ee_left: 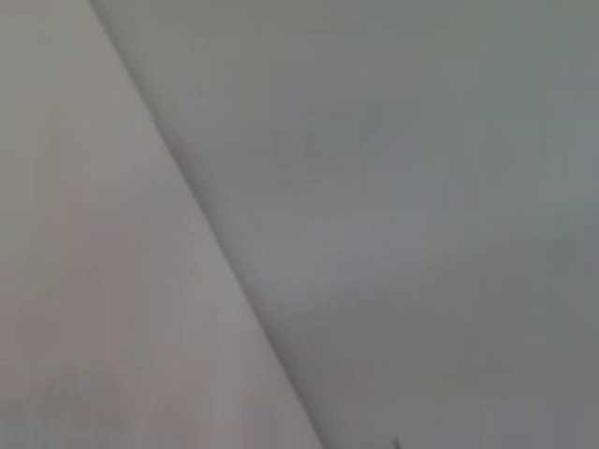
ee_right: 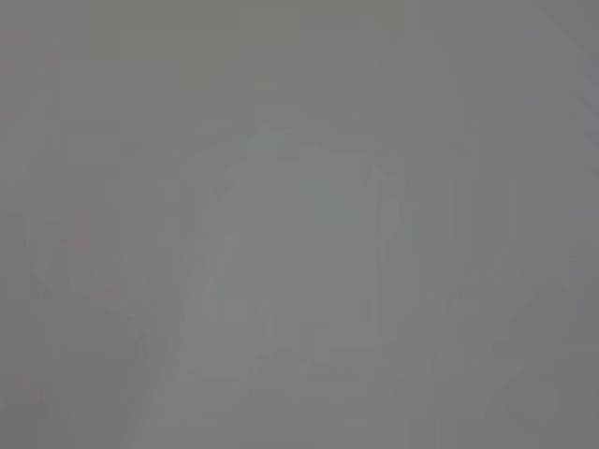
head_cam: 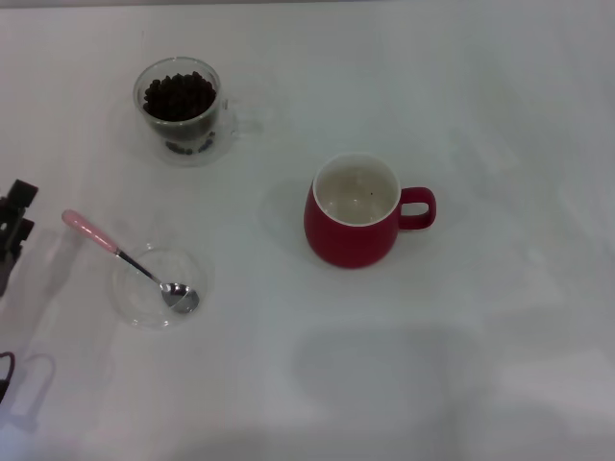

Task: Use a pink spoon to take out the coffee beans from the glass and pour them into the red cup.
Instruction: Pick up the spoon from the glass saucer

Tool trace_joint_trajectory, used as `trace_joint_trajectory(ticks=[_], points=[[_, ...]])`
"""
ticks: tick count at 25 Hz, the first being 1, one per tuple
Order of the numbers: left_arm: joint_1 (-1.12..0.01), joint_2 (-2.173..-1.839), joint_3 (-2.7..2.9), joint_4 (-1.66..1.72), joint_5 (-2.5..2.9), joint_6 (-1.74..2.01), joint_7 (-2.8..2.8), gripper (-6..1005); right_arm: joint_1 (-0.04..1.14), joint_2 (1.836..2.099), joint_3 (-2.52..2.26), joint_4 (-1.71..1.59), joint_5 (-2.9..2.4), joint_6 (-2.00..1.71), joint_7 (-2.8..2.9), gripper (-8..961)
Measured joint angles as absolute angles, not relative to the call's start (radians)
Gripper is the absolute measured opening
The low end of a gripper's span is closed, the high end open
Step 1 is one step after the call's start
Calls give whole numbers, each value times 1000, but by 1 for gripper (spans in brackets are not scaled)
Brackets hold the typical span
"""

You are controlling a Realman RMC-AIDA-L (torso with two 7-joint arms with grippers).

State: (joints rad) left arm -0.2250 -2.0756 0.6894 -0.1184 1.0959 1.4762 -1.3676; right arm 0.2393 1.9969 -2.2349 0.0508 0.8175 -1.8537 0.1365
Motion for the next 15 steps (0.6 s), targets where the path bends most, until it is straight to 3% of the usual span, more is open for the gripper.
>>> trace_joint_trajectory(ticks=[15], points=[[-283,-2073,815,-63,1121,1362,-1477,877,216,2003,-2235,51,811,-1908,137,736]])
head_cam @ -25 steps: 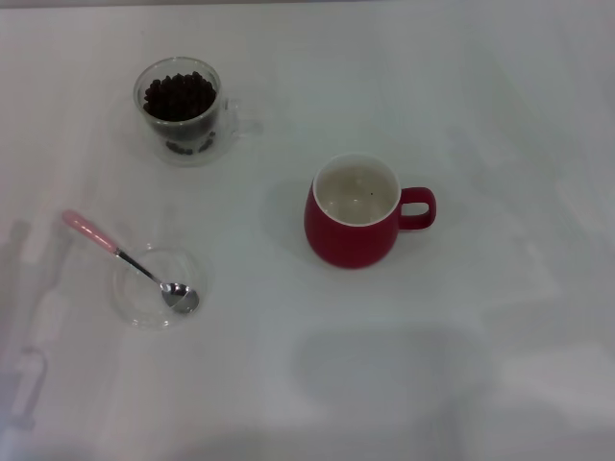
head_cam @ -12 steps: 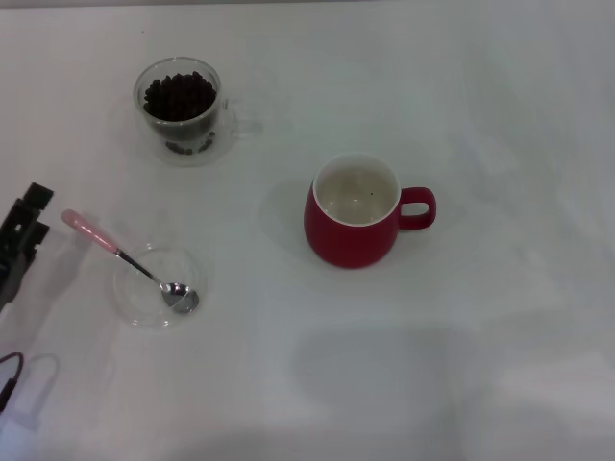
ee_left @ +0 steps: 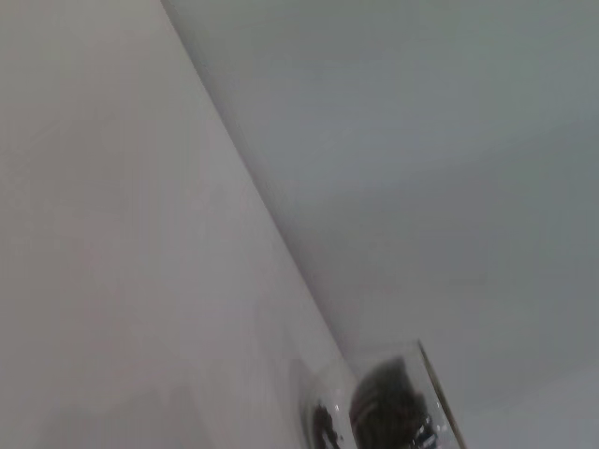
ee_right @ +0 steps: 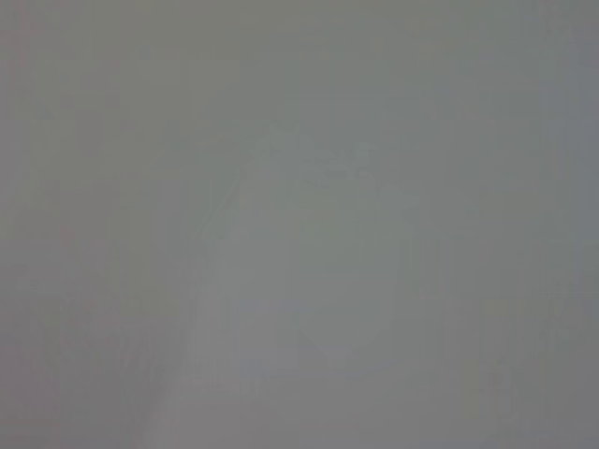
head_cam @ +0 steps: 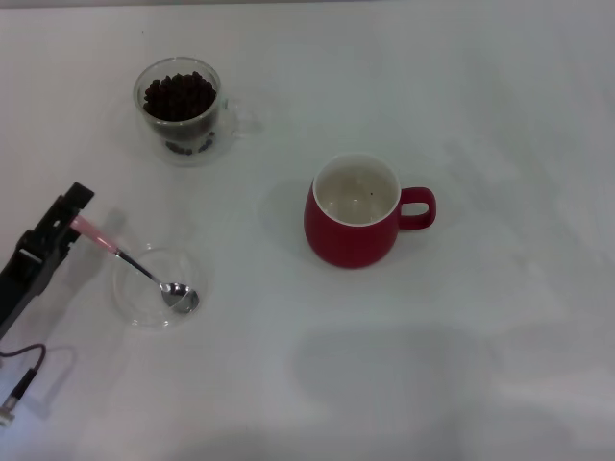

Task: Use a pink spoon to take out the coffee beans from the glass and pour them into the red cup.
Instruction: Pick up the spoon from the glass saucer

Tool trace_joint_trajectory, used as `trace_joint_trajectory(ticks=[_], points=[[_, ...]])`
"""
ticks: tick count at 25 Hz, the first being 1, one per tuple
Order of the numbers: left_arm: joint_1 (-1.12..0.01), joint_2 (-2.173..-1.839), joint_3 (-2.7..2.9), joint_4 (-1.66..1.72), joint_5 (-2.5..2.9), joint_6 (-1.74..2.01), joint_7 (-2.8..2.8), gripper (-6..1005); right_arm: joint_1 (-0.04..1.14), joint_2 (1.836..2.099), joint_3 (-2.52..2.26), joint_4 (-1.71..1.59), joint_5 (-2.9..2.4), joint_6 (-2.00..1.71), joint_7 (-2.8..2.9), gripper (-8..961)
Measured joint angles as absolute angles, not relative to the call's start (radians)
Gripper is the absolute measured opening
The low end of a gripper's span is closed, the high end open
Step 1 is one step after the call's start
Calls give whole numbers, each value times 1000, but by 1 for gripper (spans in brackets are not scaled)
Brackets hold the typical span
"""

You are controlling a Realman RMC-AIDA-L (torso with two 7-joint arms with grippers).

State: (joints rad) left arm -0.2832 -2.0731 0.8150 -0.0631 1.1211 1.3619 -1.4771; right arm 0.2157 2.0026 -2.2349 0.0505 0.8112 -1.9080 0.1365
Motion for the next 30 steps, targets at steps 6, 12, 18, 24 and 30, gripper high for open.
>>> trace_joint_trajectory(ticks=[6,12,18,24,30], points=[[-302,-2075,837,-54,1138,1340,-1492,877,202,2004,-2235,51,815,-1927,137,736],[-312,-2079,838,-49,1160,1336,-1488,876,198,2003,-2235,53,818,-1935,137,736],[-306,-2082,836,-49,1153,1343,-1465,875,198,2003,-2235,63,819,-1937,137,736],[-298,-2082,832,-54,1148,1345,-1453,874,198,2003,-2235,63,819,-1934,137,735],[-295,-2080,833,-55,1147,1339,-1459,746,198,2003,-2235,63,819,-1937,137,735]])
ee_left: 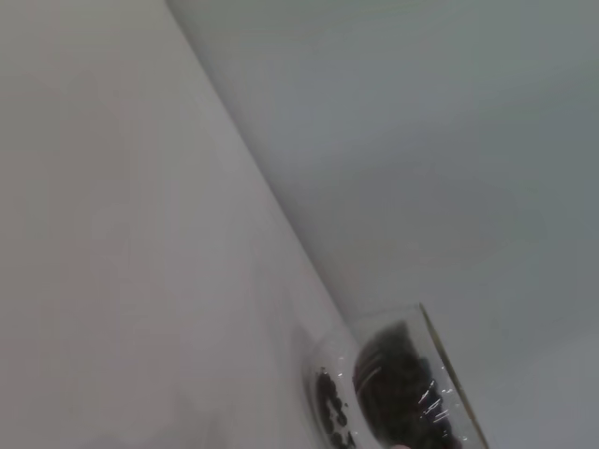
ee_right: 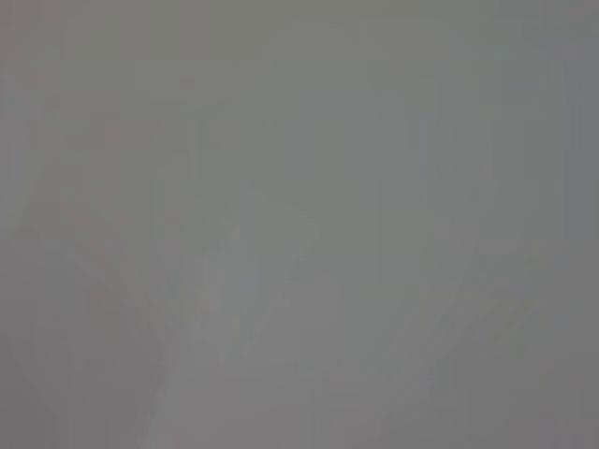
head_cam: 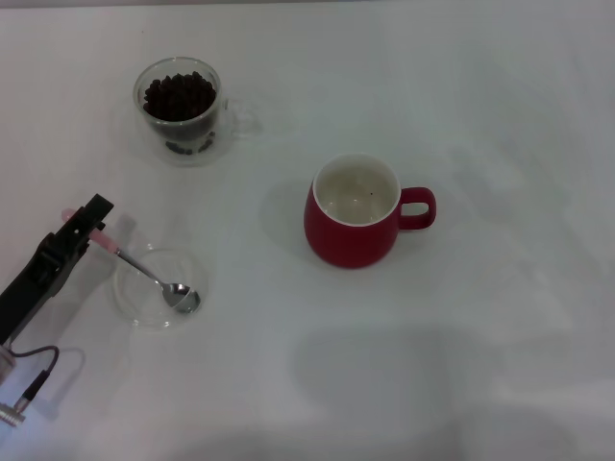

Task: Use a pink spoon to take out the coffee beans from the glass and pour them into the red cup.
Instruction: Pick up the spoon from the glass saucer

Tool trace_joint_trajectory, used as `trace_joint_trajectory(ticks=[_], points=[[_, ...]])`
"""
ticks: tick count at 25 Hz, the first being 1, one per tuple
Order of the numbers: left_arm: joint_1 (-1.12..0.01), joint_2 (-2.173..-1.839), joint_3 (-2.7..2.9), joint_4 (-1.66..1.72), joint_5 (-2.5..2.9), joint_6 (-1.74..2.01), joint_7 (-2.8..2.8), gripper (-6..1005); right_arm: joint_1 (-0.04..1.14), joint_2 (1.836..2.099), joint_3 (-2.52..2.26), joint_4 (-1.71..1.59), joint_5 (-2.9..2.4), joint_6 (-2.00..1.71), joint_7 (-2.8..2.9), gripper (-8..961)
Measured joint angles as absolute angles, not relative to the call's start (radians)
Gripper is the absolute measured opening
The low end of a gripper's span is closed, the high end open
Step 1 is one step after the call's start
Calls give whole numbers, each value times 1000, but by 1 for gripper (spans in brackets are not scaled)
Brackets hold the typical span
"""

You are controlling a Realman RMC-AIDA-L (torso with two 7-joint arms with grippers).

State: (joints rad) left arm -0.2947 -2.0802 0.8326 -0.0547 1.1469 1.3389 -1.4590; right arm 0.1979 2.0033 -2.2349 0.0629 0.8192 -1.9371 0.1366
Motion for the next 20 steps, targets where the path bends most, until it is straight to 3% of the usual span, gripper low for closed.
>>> trace_joint_trajectory(ticks=[7,10,20], points=[[-294,-2079,835,-54,1147,1312,-1461,478,198,2004,-2235,62,819,-1942,137,736],[-293,-2079,837,-52,1147,1305,-1463,463,198,2004,-2235,61,819,-1943,137,736],[-287,-2077,834,-48,1147,1295,-1463,130,198,2007,-2235,57,819,-1943,137,735]])
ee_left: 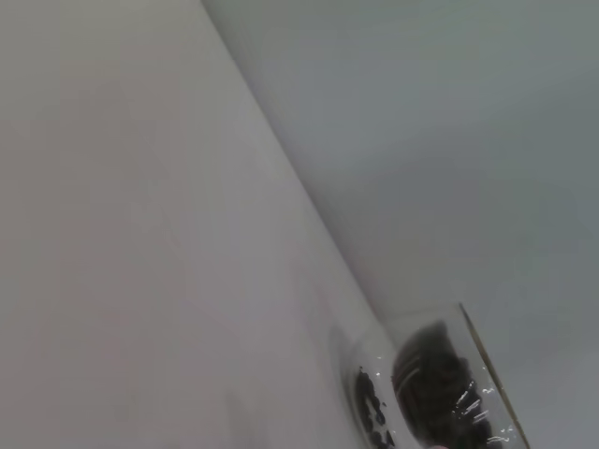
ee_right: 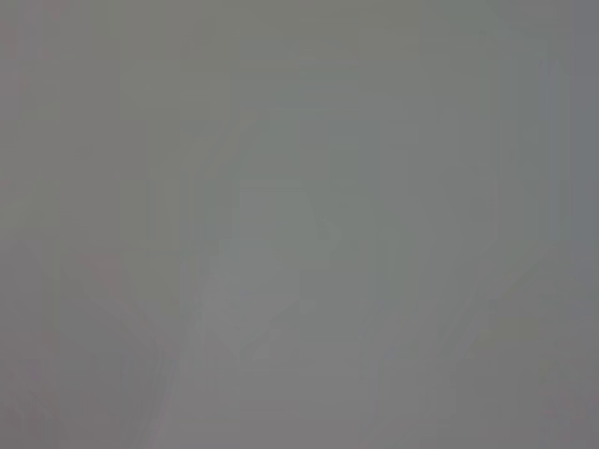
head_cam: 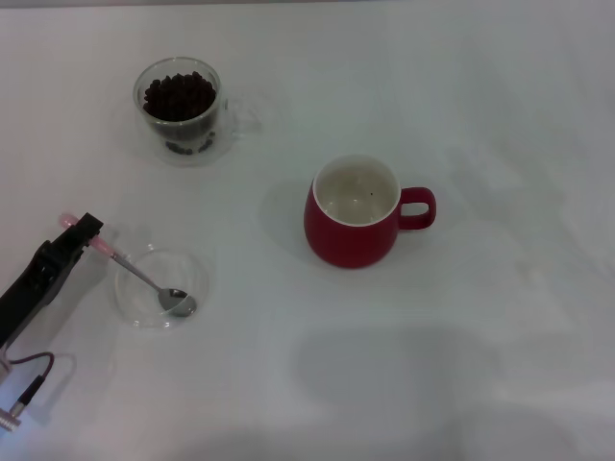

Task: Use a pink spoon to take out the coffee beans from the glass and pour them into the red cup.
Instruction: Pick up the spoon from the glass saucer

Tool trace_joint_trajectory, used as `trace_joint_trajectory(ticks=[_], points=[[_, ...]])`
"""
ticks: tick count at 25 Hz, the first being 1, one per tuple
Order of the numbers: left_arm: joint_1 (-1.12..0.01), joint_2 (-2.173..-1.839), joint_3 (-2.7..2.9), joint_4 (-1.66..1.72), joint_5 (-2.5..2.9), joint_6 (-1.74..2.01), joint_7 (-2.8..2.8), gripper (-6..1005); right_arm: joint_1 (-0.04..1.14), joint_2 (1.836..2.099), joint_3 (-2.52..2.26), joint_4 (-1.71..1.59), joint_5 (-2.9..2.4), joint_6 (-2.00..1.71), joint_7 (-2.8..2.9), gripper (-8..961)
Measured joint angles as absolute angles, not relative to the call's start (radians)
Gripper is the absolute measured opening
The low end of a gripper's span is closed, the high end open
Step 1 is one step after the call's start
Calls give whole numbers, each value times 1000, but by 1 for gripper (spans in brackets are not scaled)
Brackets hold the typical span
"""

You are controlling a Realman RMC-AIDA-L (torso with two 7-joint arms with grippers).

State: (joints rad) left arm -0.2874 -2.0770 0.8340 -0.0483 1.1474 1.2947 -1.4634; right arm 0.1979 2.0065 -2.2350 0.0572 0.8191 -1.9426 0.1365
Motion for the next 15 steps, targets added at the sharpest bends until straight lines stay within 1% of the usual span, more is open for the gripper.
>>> trace_joint_trajectory(ticks=[6,15], points=[[-274,-2077,832,-35,1146,1301,-1455,130,198,2006,-2235,54,816,-1943,137,735],[-220,-2073,837,76,1155,1423,-1433,131,199,2007,-2235,54,811,-1943,137,736]])
